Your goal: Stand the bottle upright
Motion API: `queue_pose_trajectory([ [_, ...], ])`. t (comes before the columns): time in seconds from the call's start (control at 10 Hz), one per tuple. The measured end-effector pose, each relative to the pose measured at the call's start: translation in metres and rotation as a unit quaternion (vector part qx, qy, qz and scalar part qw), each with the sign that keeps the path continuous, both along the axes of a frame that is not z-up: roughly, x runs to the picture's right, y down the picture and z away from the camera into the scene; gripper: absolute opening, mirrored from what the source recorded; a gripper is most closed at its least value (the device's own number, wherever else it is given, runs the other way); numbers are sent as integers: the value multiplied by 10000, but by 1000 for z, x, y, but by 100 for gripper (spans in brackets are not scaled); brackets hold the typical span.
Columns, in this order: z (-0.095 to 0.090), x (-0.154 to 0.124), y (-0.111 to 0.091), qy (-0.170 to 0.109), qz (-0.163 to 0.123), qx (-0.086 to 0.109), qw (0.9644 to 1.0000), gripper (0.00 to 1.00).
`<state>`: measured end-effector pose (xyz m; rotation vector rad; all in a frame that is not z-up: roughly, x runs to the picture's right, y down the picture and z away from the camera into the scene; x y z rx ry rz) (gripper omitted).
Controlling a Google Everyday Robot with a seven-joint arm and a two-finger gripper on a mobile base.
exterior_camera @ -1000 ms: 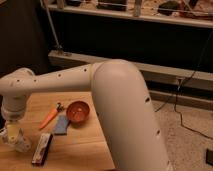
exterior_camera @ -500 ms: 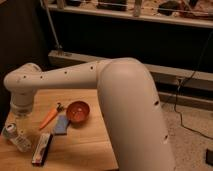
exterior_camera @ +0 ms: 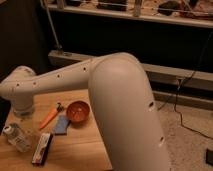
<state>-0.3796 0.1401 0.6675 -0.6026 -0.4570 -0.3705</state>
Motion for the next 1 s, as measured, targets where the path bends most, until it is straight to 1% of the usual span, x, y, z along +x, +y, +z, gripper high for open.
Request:
queue_pose_trajectory([
  [0.1,-1,-1,2,28,-54,101,9999,80],
  [0.3,-1,-1,2,29,-66,134,9999,80],
  [1.0,-1,0,2,34,-56,129,9999,80],
])
